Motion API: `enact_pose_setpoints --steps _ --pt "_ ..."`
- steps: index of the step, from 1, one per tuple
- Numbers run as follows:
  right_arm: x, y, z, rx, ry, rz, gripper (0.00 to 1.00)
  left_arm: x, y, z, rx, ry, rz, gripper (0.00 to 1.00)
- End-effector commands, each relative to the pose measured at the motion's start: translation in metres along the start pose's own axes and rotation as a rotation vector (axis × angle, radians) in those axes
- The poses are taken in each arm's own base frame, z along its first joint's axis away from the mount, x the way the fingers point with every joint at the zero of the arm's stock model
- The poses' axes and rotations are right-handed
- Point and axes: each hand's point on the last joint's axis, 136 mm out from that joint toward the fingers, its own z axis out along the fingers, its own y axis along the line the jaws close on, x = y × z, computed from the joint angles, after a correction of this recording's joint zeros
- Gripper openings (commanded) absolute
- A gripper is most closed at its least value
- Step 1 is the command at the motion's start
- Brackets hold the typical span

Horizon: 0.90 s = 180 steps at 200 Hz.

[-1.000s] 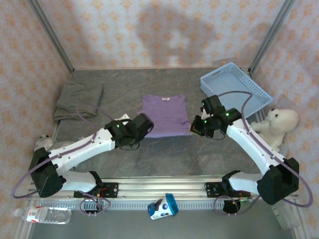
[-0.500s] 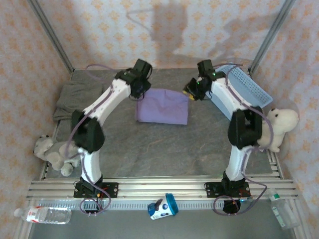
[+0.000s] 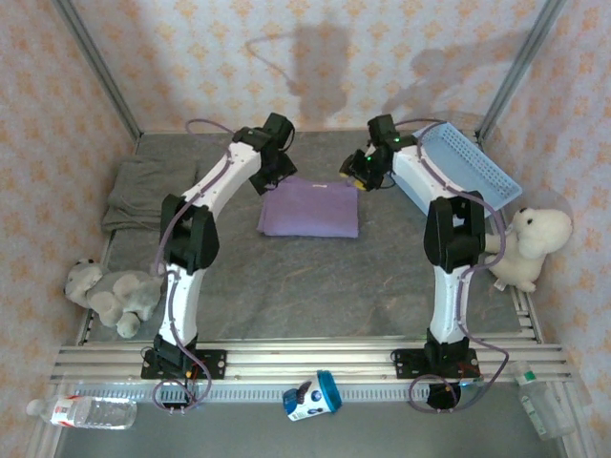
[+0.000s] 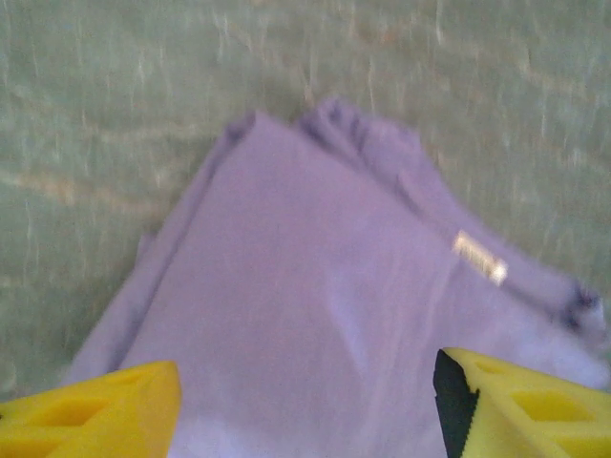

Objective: Fold and stack the mixed laundry pile

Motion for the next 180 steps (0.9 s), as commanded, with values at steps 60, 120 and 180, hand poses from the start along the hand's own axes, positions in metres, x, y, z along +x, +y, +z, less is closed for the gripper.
enact_pose_setpoints --steps 60,120,180 --pt "0.009 -0.039 0.051 0.194 0.038 -0.147 0.28 0.098 0.035 0.062 -0.085 0.127 0.019 0.50" --pt "0.083 -0.080 0.078 0.258 0.222 -0.145 0.22 0.080 0.060 0.083 -0.194 0.116 0.120 0.45" --pt "0.178 -0.045 0.030 0.079 0.334 -0.176 0.33 0.038 0.061 0.057 -0.148 0.099 0.315 0.51"
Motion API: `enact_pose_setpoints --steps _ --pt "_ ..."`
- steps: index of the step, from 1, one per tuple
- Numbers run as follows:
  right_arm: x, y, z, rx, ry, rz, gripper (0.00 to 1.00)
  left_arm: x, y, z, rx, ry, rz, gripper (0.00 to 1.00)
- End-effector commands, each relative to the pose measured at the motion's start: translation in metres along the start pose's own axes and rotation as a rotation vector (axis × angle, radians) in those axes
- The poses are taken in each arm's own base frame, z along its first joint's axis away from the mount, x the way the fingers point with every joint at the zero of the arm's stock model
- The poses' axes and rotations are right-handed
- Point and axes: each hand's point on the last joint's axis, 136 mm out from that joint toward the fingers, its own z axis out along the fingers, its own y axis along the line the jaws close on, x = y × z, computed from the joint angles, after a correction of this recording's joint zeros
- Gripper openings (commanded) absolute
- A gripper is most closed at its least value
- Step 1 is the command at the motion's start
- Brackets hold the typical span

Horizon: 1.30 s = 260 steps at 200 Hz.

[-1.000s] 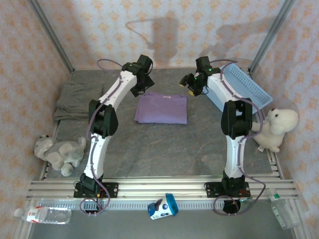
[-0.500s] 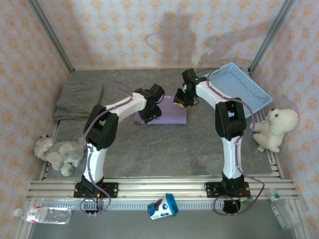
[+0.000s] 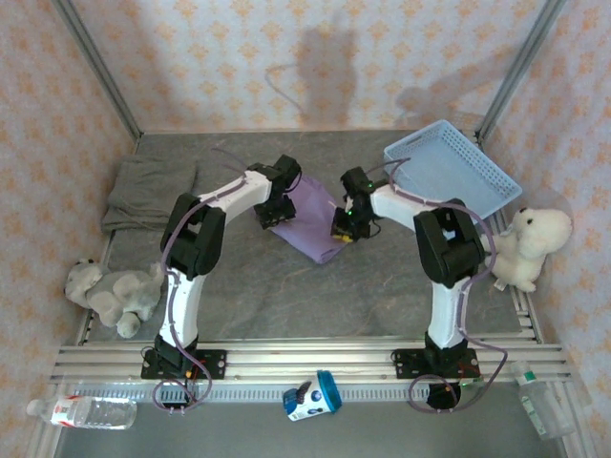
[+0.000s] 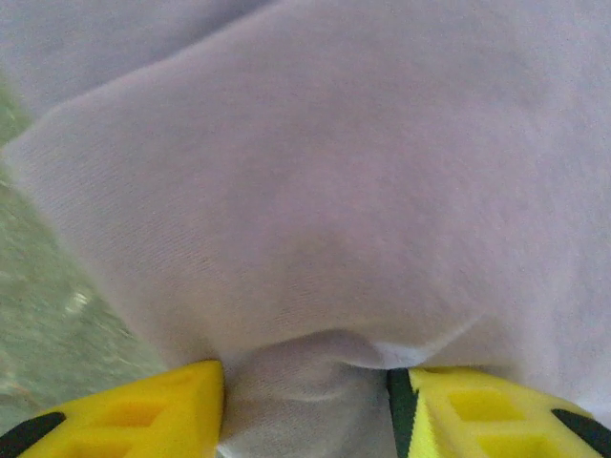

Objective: Fold and stack the mixed laundry pile

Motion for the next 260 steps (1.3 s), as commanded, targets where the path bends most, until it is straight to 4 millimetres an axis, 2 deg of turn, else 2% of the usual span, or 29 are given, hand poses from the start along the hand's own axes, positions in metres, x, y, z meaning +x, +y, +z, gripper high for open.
enact_pose_setpoints --steps 1,20,37,55,83,100,117,137,176,191,206,225,244,260 --pt "0.035 0.021 -0.016 -0.092 0.081 -0.009 0.34 -0.022 0.008 -0.018 -0.006 -0.039 0.123 0.51" --pt "0.025 0.033 -0.053 -0.103 -0.010 -0.092 0.48 -0.033 0.011 -0.033 0.017 -0.052 0.148 0.53" --pt "0.011 0.026 -0.073 -0.058 -0.067 -0.109 0.53 -0.039 0.016 -0.040 0.028 -0.054 0.135 0.53" --pt "0.002 0.008 -0.074 -0.005 -0.077 -0.088 0.53 -0.041 0.018 -0.038 0.039 -0.046 0.110 0.53" --pt "-0.003 -0.019 -0.060 0.078 -0.074 -0.069 0.52 -0.037 0.024 -0.027 0.010 -0.023 0.068 0.47" --pt "-0.005 -0.026 -0.048 0.099 -0.063 -0.071 0.48 -0.036 0.025 -0.017 0.004 -0.022 0.042 0.41" --pt "-0.005 -0.023 -0.037 0.080 -0.040 -0.065 0.42 -0.037 0.021 -0.008 0.010 -0.011 0.021 0.36" --pt "-0.005 -0.022 -0.029 0.067 -0.020 -0.054 0.37 -0.038 0.018 0.001 0.007 0.001 0.009 0.35" --pt "0.004 -0.025 -0.016 0.069 0.007 -0.051 0.36 -0.030 0.024 0.016 -0.028 0.034 0.011 0.32" --pt "0.005 -0.024 -0.015 0.063 0.009 -0.048 0.26 -0.027 0.025 0.020 -0.032 0.046 0.015 0.26" --pt "0.003 -0.021 -0.021 0.059 -0.003 -0.049 0.16 -0.025 0.027 0.024 -0.047 0.060 0.021 0.22" --pt "-0.003 -0.016 -0.043 0.075 -0.046 -0.067 0.00 -0.022 0.032 0.027 -0.070 0.075 0.035 0.22" --pt "-0.007 -0.015 -0.067 0.092 -0.090 -0.078 0.00 -0.018 0.037 0.029 -0.088 0.086 0.052 0.22" --pt "-0.011 -0.023 -0.079 0.121 -0.115 -0.075 0.00 -0.014 0.041 0.031 -0.100 0.097 0.063 0.22"
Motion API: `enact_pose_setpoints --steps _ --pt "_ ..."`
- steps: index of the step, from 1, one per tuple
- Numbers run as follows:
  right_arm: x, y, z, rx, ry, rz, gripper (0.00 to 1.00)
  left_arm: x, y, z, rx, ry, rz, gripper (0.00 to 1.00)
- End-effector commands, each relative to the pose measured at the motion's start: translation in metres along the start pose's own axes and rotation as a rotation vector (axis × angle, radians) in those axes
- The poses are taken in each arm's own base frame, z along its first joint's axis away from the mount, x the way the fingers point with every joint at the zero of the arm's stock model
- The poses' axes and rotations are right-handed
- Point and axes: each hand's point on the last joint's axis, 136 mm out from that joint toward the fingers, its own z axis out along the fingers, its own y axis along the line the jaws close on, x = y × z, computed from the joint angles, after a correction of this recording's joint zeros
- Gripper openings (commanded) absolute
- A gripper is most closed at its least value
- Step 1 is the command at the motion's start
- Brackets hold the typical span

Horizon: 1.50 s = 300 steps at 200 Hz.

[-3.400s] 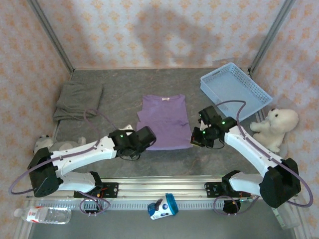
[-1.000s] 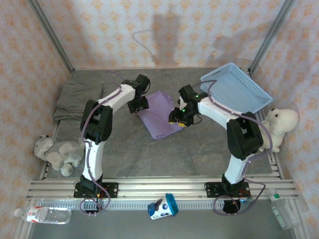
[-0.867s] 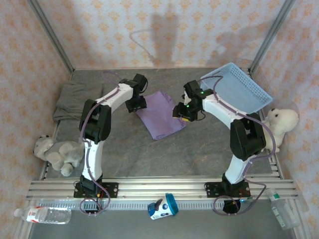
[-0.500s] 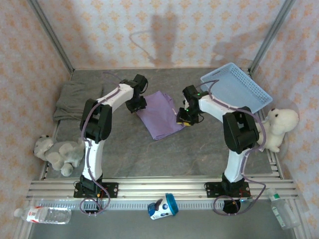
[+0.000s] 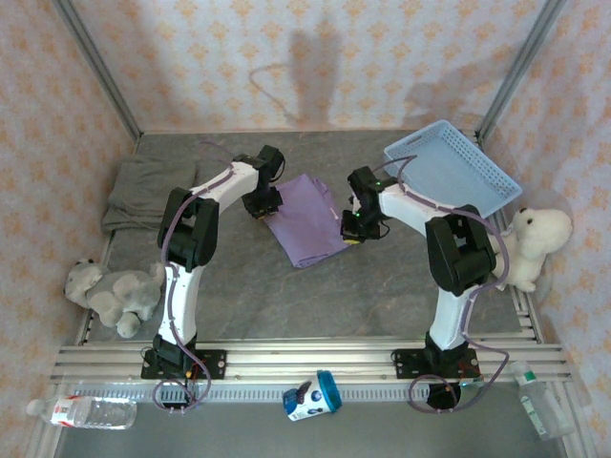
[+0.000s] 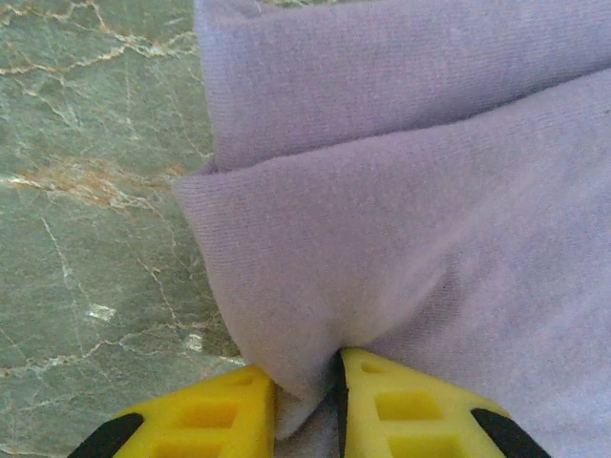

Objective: Fold and stack the mixed laundry pile

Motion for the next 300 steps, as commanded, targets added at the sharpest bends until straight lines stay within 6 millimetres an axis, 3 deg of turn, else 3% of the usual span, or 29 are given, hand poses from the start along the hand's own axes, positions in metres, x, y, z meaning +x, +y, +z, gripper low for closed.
enact_pose_setpoints --steps 1,27,46,79,99,125,150,186,200,226,238,253,267,275,279,300 --pt "-0.013 -0.007 -0.044 0.052 -0.099 -0.019 0.00 0.021 0.021 0.020 -0.100 0.080 0.043 0.22" --pt "-0.028 -0.040 -0.040 0.148 -0.115 0.038 0.00 0.028 0.026 0.024 -0.111 0.096 0.050 0.22" --pt "-0.042 -0.057 -0.021 0.150 -0.101 0.096 0.00 0.031 0.027 0.025 -0.110 0.107 0.057 0.23" --pt "-0.049 -0.054 0.023 0.093 -0.029 0.111 0.00 0.030 0.025 0.023 -0.098 0.107 0.066 0.24" --pt "-0.042 -0.054 0.036 0.098 0.002 0.092 0.00 0.029 0.017 0.021 -0.066 0.110 0.073 0.26" --pt "-0.015 -0.054 0.037 0.120 0.053 0.058 0.00 0.026 0.003 0.016 -0.009 0.113 0.088 0.26" --pt "0.031 -0.044 0.032 0.089 0.110 0.049 0.00 0.019 -0.012 0.008 0.046 0.105 0.115 0.27" --pt "0.095 0.000 0.020 -0.042 0.179 -0.023 0.00 0.011 -0.034 -0.007 0.116 0.098 0.152 0.31" --pt "0.101 0.013 0.009 -0.095 0.168 -0.039 0.14 0.011 -0.041 -0.021 0.136 0.085 0.161 0.32" --pt "0.079 0.029 -0.024 -0.150 0.081 -0.070 0.41 0.010 -0.042 -0.062 0.173 0.036 0.164 0.44" --pt "0.060 0.035 -0.037 -0.163 0.046 -0.071 0.45 0.014 -0.037 -0.084 0.177 0.025 0.163 0.50" --pt "0.031 0.033 -0.045 -0.141 -0.007 -0.038 0.48 0.023 -0.030 -0.105 0.172 0.001 0.168 0.51" --pt "0.001 0.029 -0.044 -0.108 -0.059 0.007 0.48 0.042 -0.030 -0.111 0.194 0.003 0.173 0.51" --pt "-0.016 0.030 -0.043 -0.094 -0.087 0.029 0.48 0.056 -0.028 -0.104 0.191 0.027 0.174 0.50" --pt "-0.025 0.030 -0.041 -0.090 -0.101 0.039 0.48 0.062 -0.028 -0.111 0.205 0.018 0.172 0.49" --pt "-0.063 0.038 -0.036 -0.072 -0.167 0.095 0.46 0.098 -0.027 -0.095 0.200 0.027 0.169 0.42"
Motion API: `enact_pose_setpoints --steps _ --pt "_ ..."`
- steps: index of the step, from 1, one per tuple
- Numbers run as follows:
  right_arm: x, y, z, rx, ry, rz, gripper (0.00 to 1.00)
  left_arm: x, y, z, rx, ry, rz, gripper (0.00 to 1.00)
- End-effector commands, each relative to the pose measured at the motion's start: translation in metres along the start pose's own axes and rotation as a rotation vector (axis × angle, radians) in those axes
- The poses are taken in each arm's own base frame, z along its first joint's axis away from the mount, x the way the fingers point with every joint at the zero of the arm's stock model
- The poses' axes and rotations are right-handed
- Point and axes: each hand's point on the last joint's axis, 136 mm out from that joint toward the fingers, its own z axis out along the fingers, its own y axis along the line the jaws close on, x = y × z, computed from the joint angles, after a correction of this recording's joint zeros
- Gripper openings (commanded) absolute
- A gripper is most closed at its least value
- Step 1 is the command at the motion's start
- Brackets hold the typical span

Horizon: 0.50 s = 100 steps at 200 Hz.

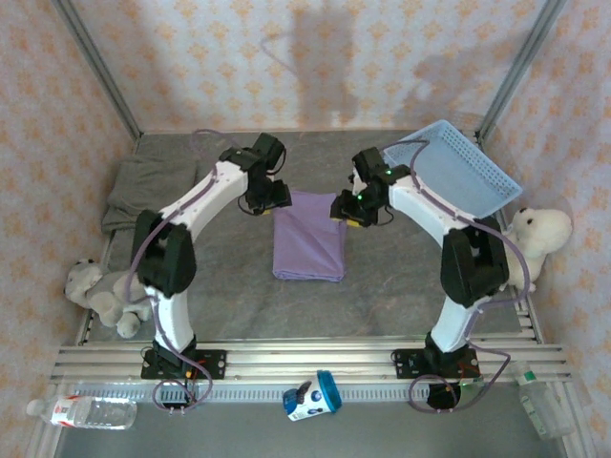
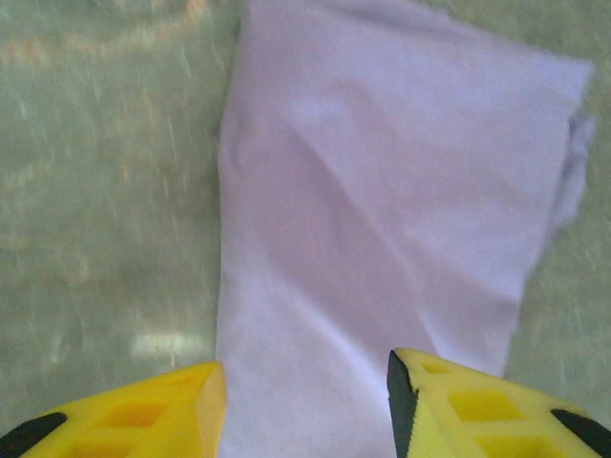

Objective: Fold and stack the mixed laundry pile

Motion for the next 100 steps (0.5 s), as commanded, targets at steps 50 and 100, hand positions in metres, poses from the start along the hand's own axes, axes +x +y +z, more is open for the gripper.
enact_pose_setpoints --steps 50,100 --pt "-0.072 -0.023 0.060 0.175 -0.107 0.119 0.37 0.089 0.013 0.058 -0.126 0.066 -0.009 0.26" --pt "-0.086 -0.027 0.087 0.198 -0.086 0.114 0.23 0.105 0.037 0.085 -0.254 0.120 0.023 0.21"
